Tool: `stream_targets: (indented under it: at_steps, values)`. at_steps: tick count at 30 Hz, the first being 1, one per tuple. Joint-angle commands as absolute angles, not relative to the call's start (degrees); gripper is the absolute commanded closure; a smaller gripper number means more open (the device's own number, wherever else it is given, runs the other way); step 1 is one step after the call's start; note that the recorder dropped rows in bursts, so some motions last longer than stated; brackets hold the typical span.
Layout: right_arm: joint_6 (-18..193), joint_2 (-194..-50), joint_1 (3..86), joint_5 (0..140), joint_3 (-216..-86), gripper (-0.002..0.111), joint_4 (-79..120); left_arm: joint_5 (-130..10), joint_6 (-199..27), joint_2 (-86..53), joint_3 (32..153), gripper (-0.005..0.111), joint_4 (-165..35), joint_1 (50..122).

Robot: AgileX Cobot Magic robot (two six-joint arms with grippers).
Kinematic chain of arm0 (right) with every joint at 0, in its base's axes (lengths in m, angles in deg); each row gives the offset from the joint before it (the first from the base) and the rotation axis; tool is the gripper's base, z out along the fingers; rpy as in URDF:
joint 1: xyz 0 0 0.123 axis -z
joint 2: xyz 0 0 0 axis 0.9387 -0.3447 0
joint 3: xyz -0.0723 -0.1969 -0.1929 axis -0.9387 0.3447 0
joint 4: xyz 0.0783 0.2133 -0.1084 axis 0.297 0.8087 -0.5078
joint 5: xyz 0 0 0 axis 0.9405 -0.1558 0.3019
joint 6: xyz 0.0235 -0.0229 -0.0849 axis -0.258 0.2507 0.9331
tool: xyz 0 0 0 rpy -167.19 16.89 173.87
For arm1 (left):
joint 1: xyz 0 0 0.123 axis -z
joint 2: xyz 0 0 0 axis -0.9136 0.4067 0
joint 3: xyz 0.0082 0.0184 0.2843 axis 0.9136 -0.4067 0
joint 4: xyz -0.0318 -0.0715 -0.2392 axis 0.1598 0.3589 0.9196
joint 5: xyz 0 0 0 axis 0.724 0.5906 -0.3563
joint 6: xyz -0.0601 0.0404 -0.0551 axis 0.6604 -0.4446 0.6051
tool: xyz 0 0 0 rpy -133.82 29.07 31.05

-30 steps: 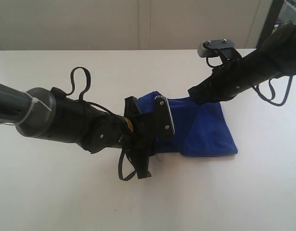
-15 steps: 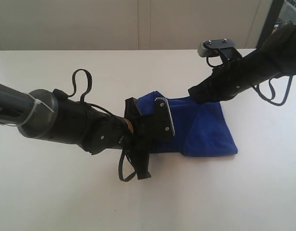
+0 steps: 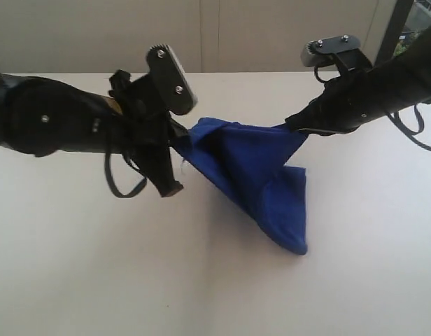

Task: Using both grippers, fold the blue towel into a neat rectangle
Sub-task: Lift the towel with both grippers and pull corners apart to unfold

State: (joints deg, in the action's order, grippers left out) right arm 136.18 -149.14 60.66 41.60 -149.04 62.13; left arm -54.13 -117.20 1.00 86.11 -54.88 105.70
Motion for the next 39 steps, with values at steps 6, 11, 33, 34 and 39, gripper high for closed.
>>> stream_targets:
  at_steps: [6, 11, 33, 34, 39]
  values:
    - [135.51, -132.61, 60.88, 44.88, -139.93, 0.108, 61.6, -54.61, -116.94, -17.52, 75.77, 0.107, -50.43, 98.71]
    - [134.21, -123.43, 60.88, 46.42, -134.71, 0.108, 61.6, -53.02, -113.92, -26.2, 72.8, 0.107, -48.6, 96.39]
    - [92.33, -79.57, 60.88, 35.79, -128.53, 0.108, 32.59, -76.46, -96.38, -60.27, 72.55, 0.107, -51.81, 87.29]
    - [90.86, -78.36, 60.88, 34.96, -128.53, 0.108, 31.1, -77.29, -95.3, -61.36, 72.55, 0.107, -52.52, 86.7]
    - [84.47, -72.36, 60.88, 30.93, -128.73, 0.108, 25.0, -80.26, -85.26, -65.81, 72.55, 0.107, -59.04, 83.57]
